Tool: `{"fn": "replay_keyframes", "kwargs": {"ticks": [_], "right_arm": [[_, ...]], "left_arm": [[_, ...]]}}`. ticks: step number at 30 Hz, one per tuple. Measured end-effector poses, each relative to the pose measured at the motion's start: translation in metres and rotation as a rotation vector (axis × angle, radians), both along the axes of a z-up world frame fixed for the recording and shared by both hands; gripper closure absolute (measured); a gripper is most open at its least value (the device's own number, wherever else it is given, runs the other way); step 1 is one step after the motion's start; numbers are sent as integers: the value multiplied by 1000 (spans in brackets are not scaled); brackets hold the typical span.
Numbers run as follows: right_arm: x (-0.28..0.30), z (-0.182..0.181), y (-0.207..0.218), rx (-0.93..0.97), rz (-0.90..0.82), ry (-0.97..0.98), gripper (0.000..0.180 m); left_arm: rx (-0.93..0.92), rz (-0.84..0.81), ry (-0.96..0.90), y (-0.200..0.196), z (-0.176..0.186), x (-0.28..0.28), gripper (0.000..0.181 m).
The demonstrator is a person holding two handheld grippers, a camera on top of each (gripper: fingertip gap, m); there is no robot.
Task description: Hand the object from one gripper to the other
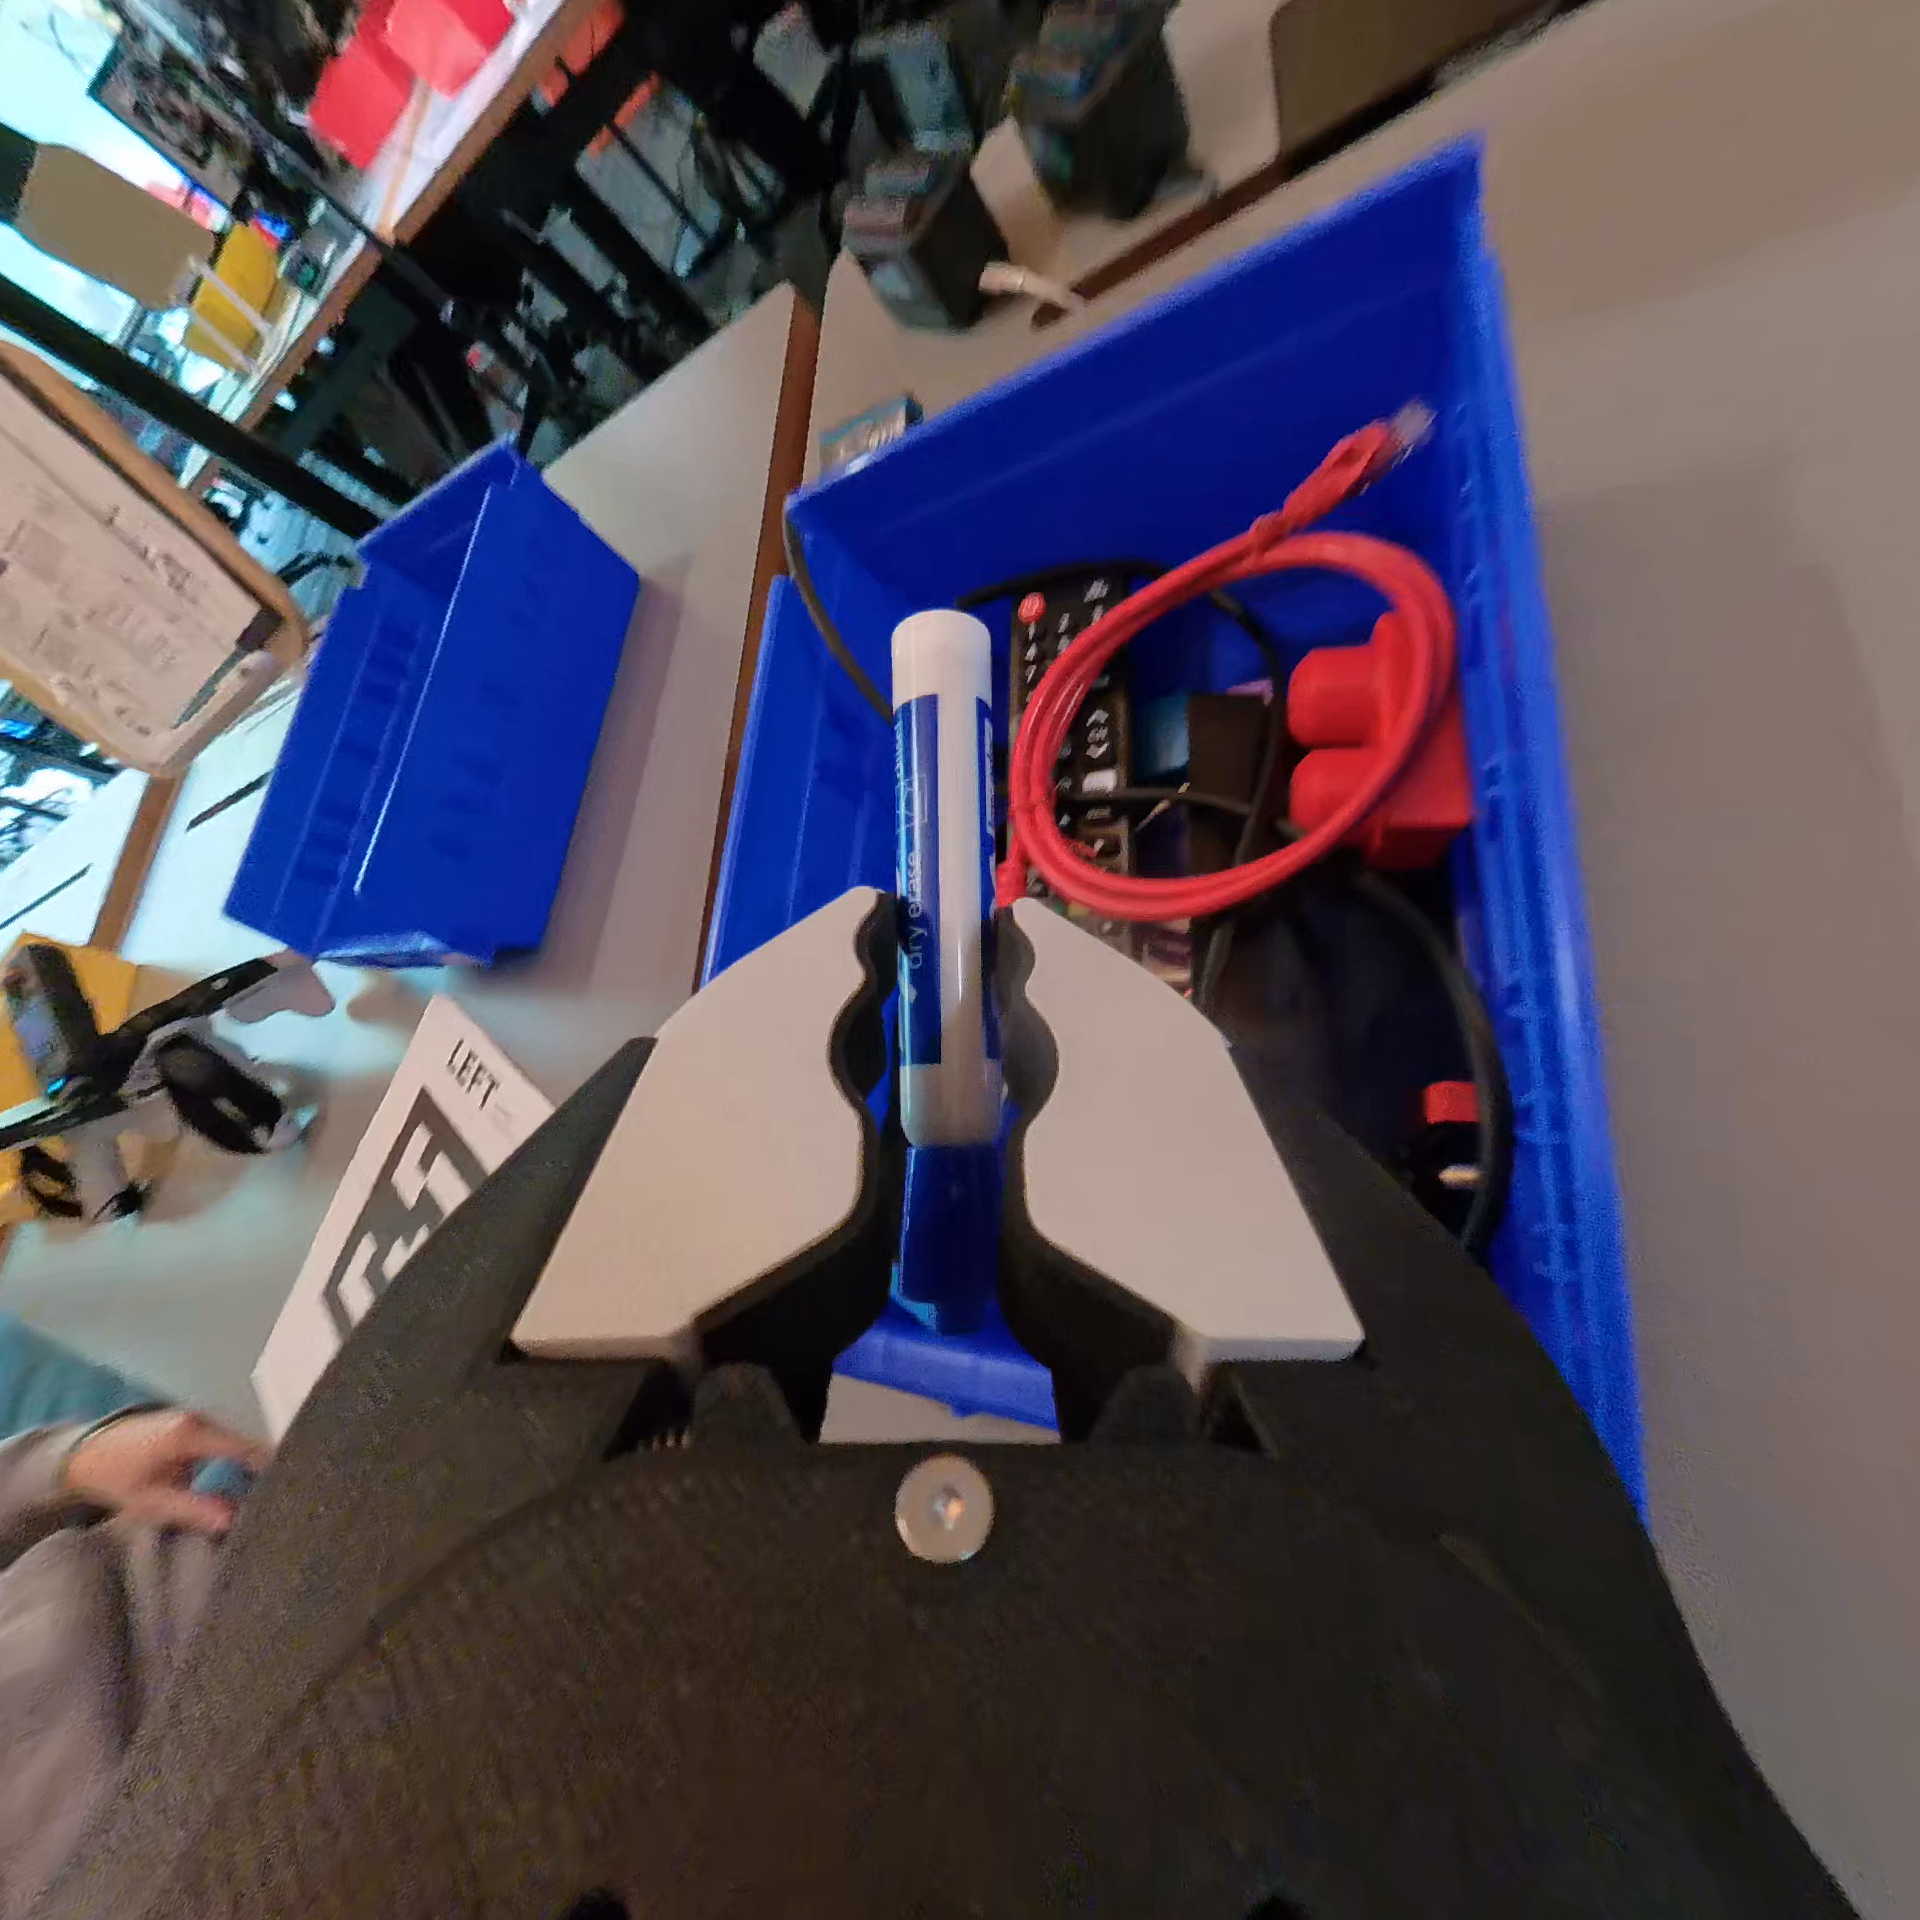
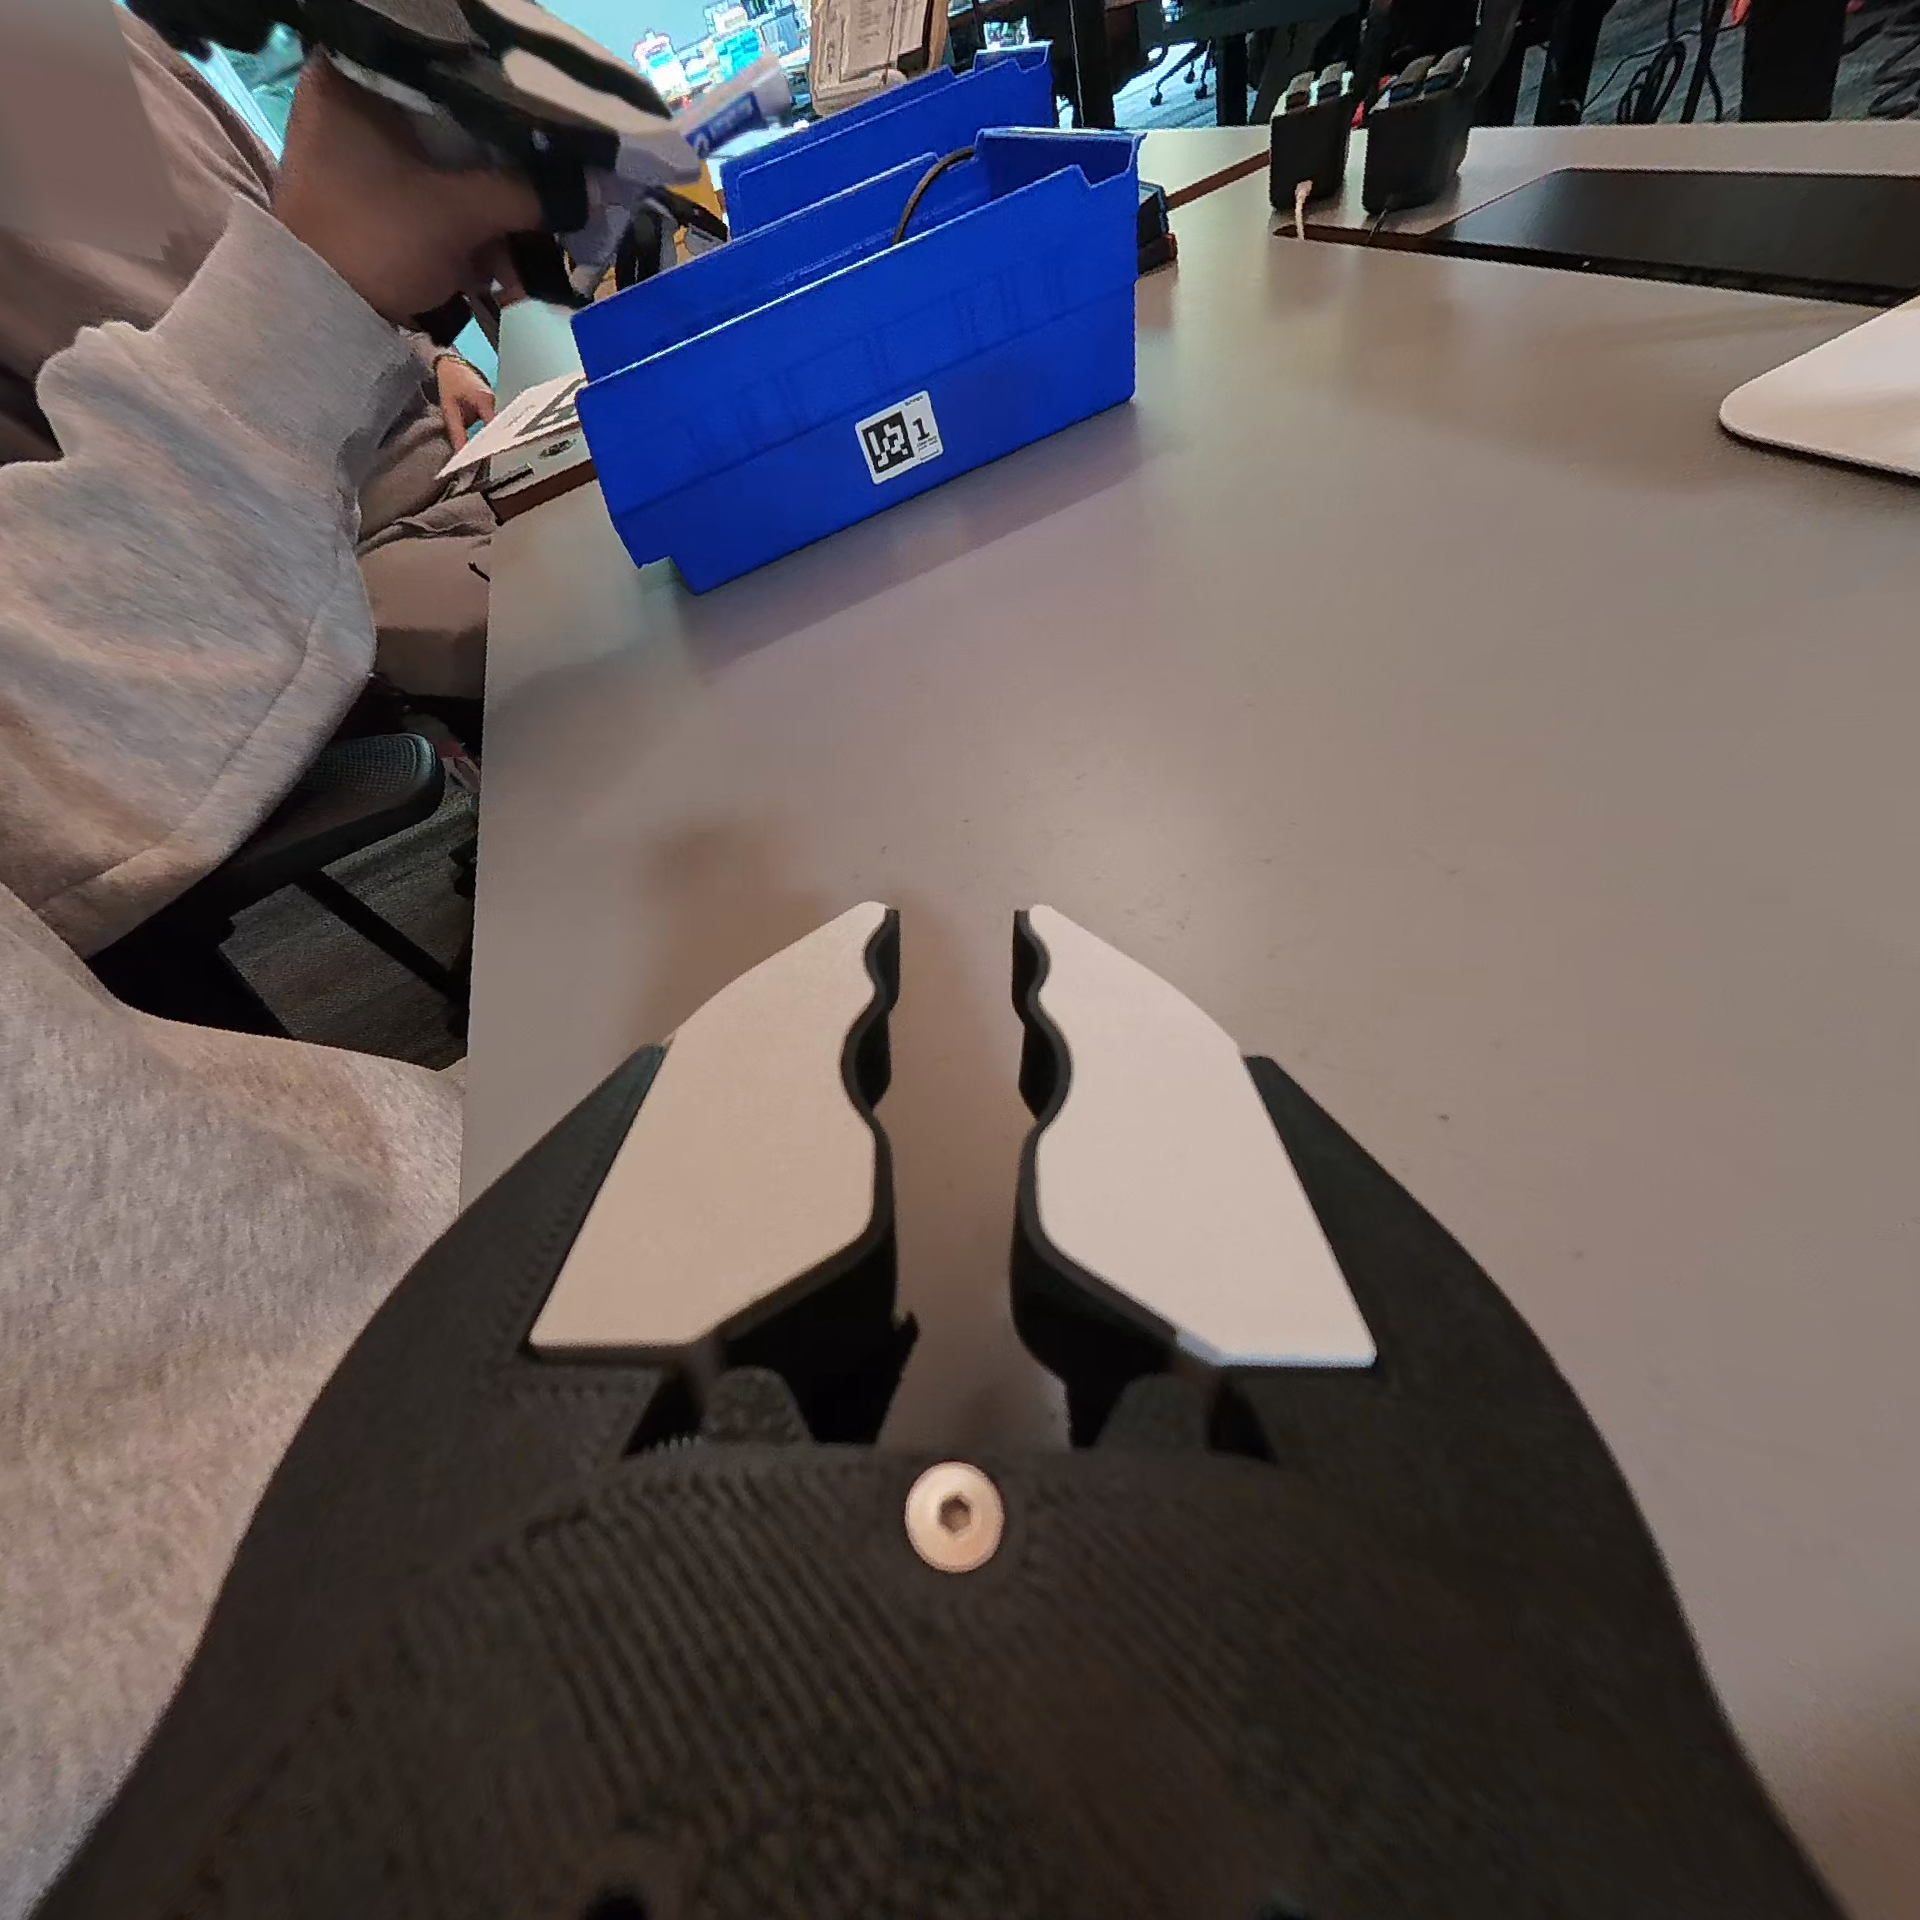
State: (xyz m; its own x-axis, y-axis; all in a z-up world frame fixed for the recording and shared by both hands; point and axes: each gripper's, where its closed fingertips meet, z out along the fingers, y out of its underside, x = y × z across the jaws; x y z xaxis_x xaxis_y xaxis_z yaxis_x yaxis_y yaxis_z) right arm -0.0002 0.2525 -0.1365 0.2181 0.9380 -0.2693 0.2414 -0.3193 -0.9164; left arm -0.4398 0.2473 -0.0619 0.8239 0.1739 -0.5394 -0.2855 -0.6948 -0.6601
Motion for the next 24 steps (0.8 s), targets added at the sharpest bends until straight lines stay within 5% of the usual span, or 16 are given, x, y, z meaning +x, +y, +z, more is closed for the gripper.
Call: {"fn": "replay_keyframes", "kwargs": {"ticks": [1,12,24], "right_arm": [[0,0,0,0,0,0,159],[-1,0,-1,5,2,-5,160],[5,47,-1,-9,-11,310,149]], "left_arm": [[34,-20,-21,2,5,5,161],[347,-366,-405,17,62,93,163],[350,-1031,-955,19,49,318,162]]}}
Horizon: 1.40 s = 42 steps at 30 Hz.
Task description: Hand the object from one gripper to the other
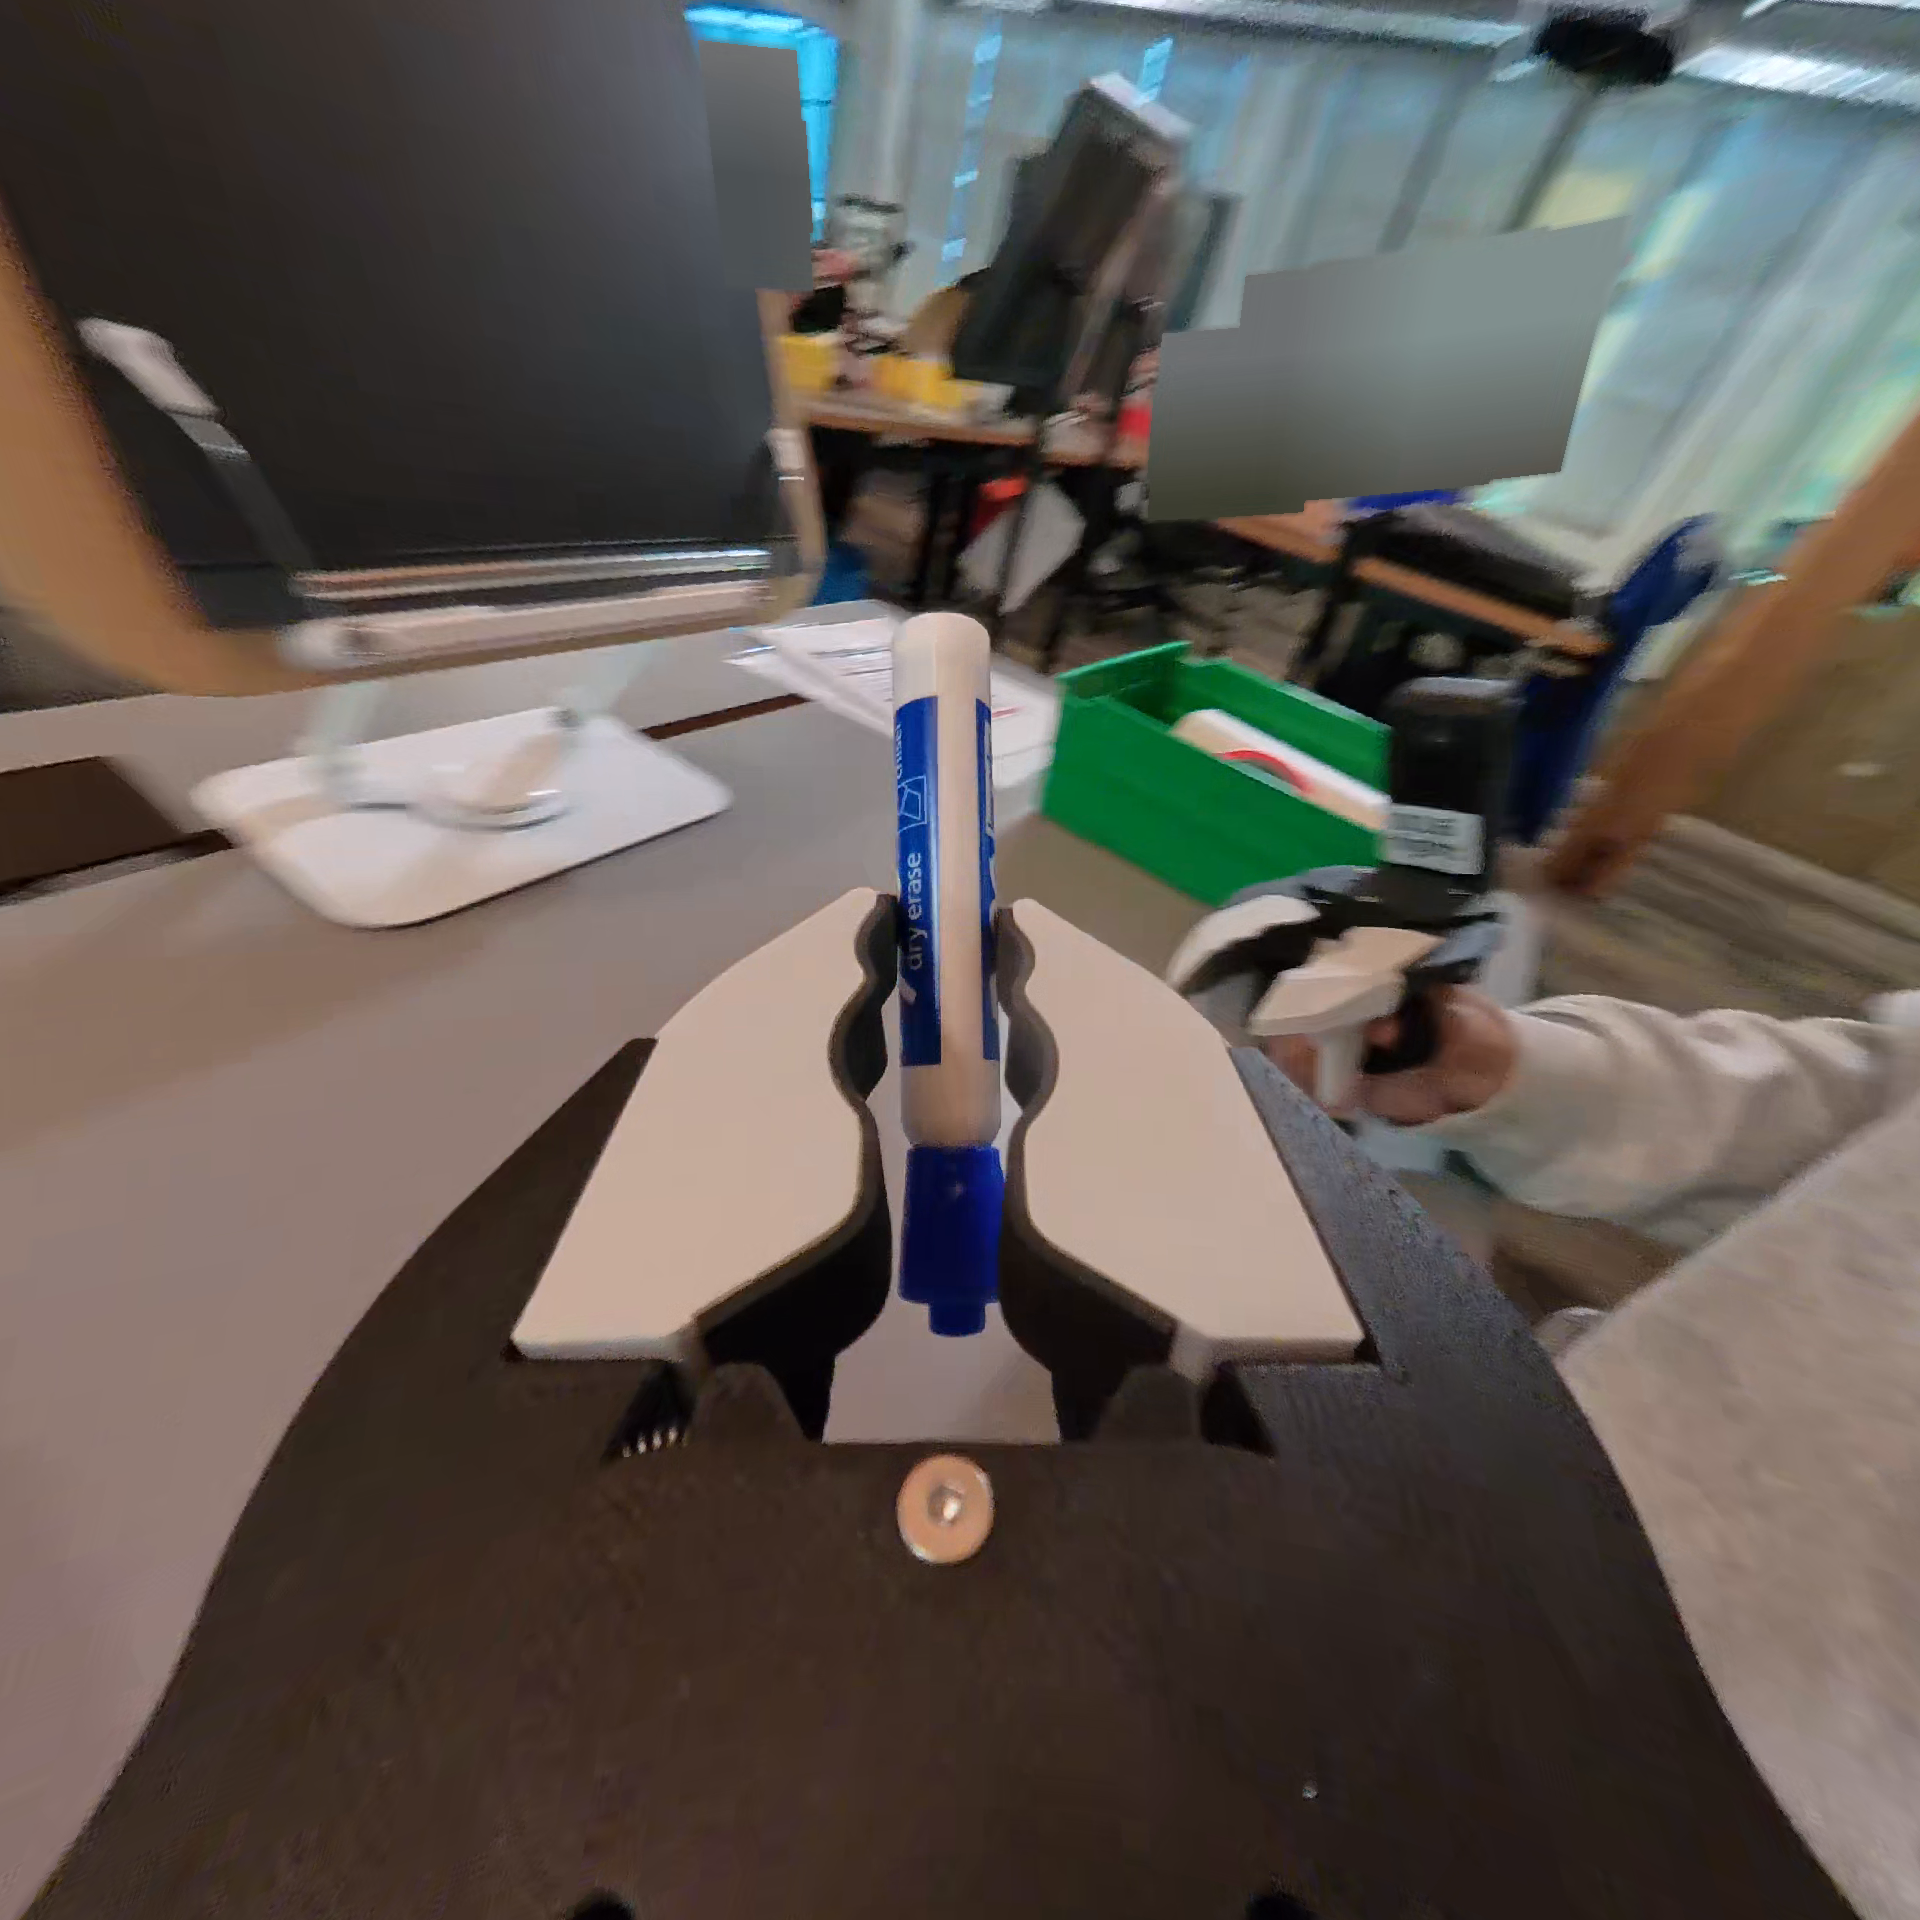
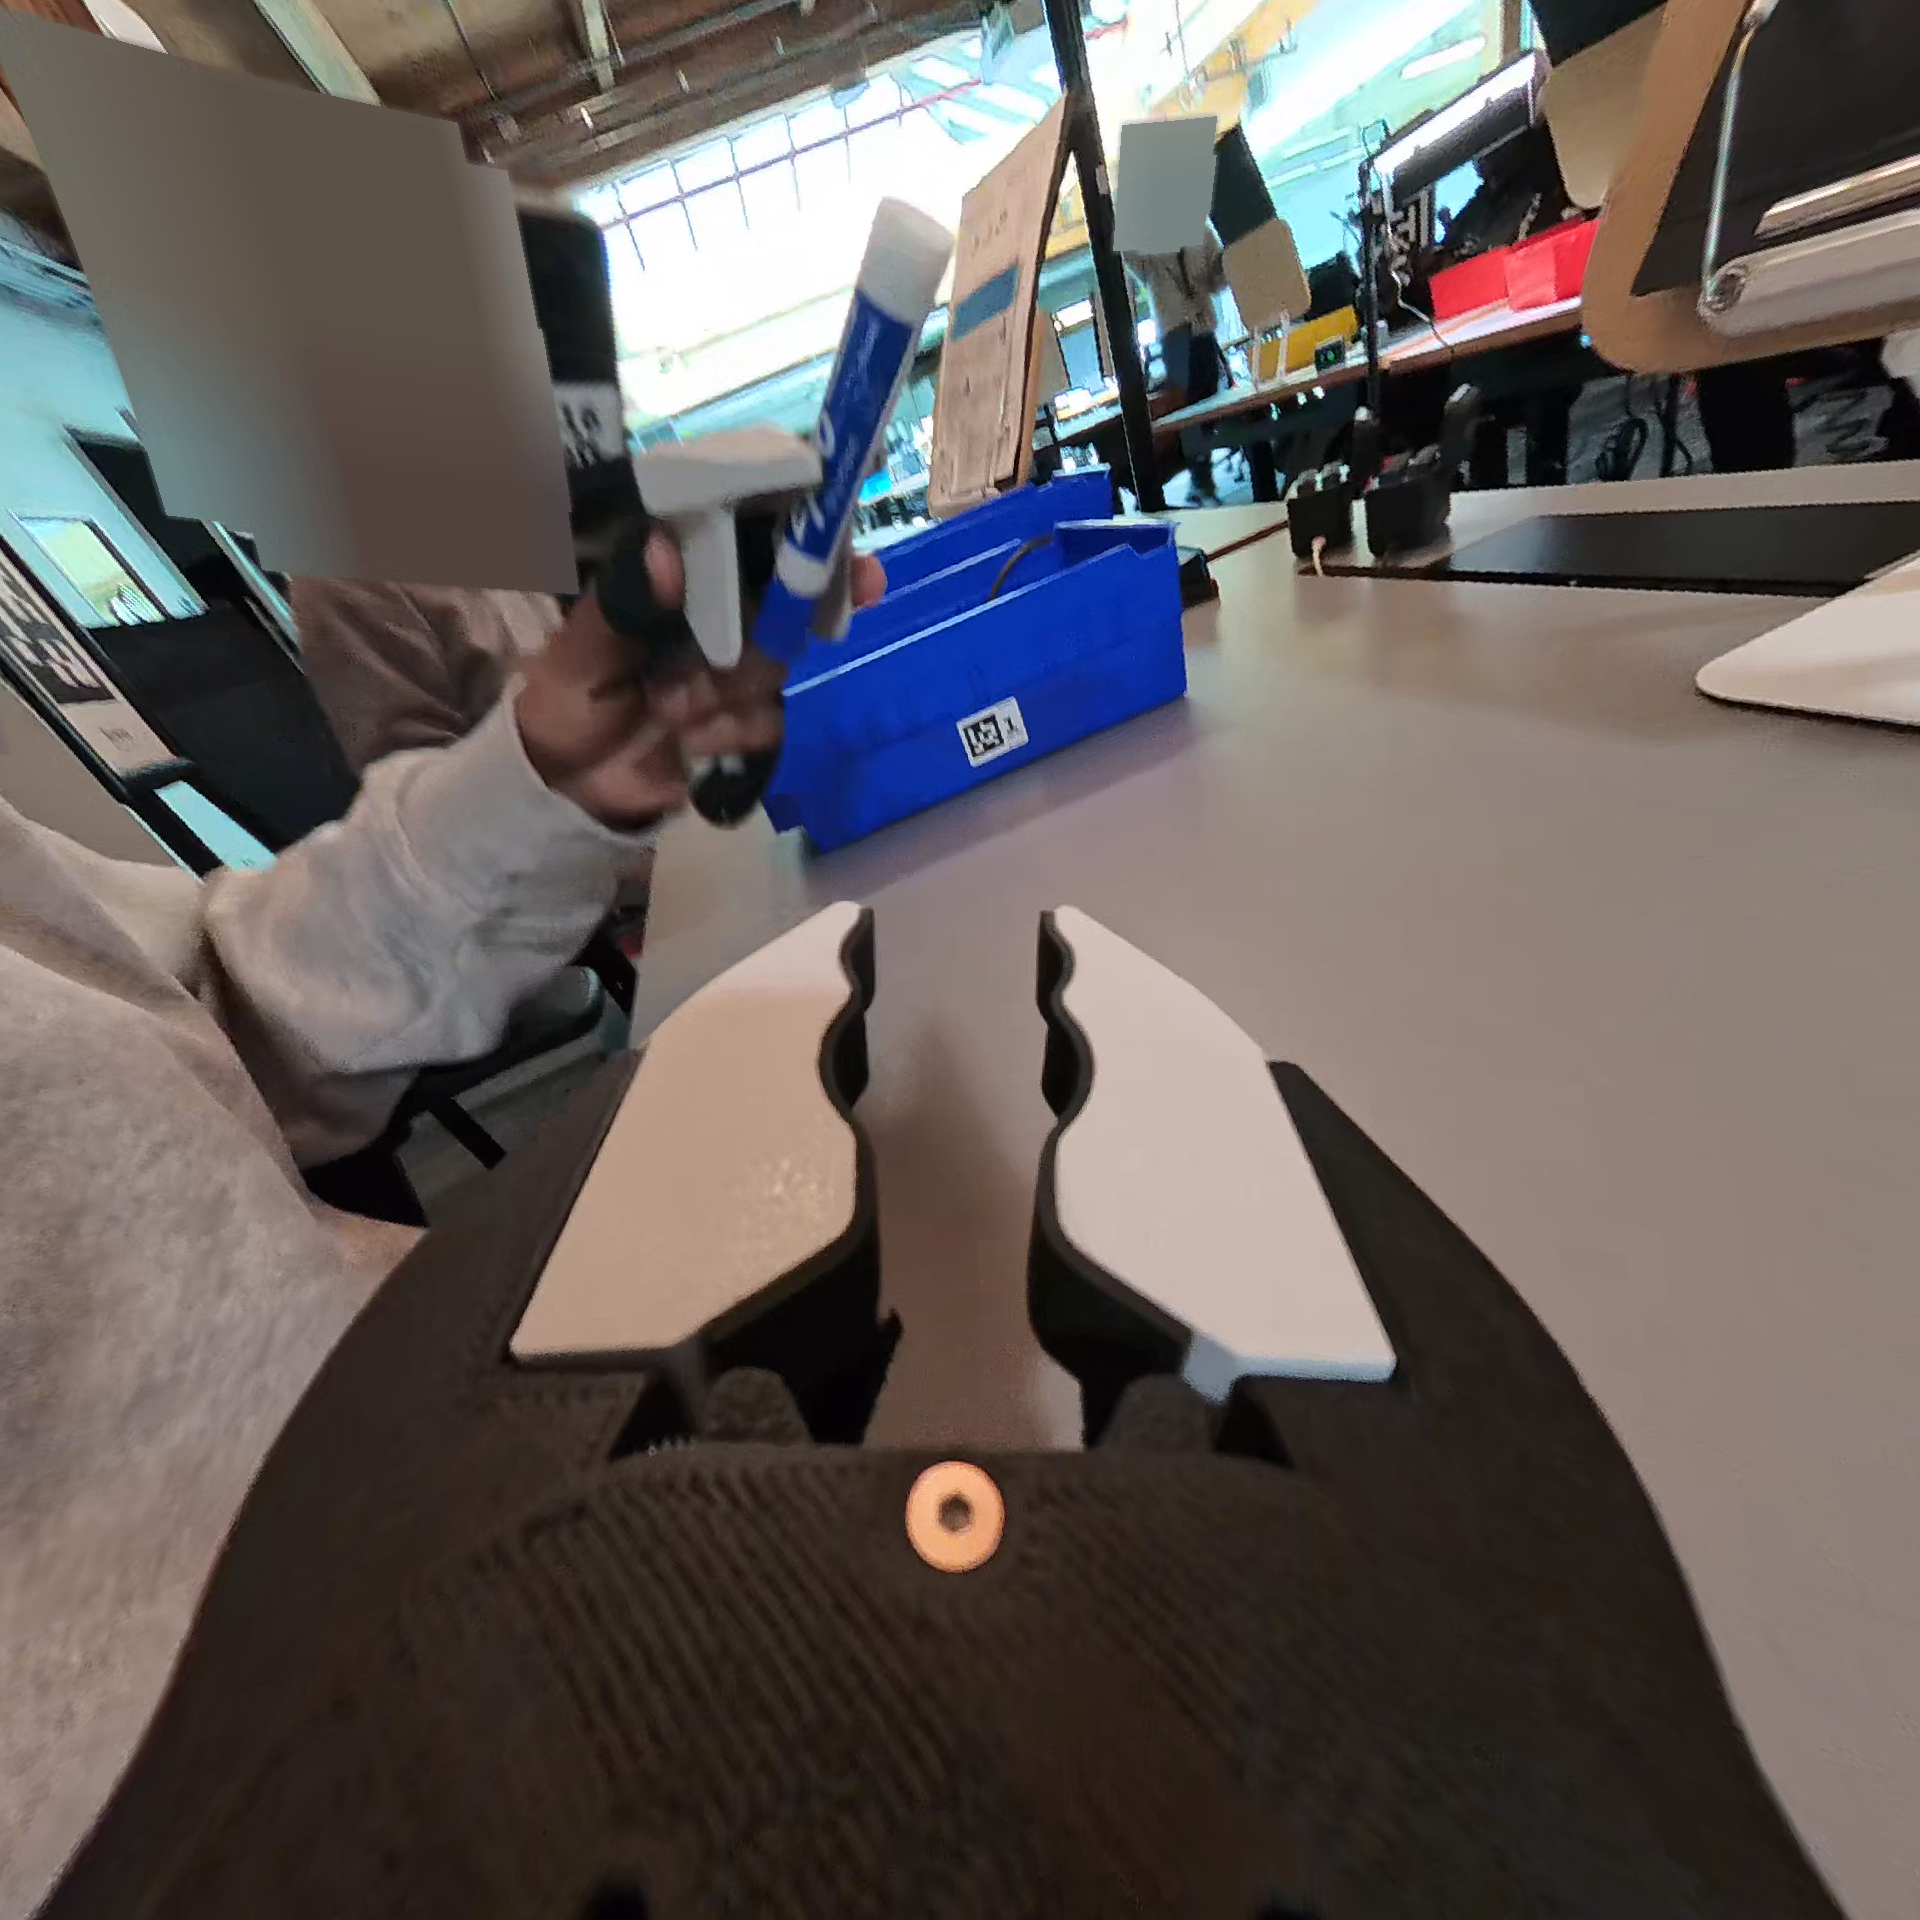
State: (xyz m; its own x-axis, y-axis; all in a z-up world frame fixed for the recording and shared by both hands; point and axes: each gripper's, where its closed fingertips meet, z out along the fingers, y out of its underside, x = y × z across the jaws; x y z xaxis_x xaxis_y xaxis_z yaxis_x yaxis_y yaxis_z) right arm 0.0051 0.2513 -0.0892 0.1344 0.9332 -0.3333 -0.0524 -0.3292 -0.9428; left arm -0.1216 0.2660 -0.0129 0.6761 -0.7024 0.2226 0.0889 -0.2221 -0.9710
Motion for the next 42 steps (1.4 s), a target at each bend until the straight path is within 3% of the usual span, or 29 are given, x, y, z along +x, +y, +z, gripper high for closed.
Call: {"fn": "replay_keyframes", "kwargs": {"ticks": [7,14,16,21,29,31,35,42], "right_arm": [[12,27,0,-179,41,262,143],[16,41,-8,-249,145,390,146],[14,42,-14,-227,161,379,159],[10,38,-18,-209,171,324,160],[14,33,-11,-269,174,313,159],[16,30,-9,-255,176,269,158],[20,28,-12,-195,183,204,159],[32,43,-27,-138,217,255,159]], "left_arm": [[-114,-315,-300,-29,-41,94,163],[-188,-442,-282,-51,-68,138,163],[-200,-461,-280,-55,-72,143,163],[-209,-489,-275,-60,-80,147,164],[-290,-534,-377,-54,-88,139,106],[-341,-610,-364,-62,-94,143,102],[-359,-703,-311,-76,-98,151,116],[-421,-788,-197,-88,-110,165,145]]}}
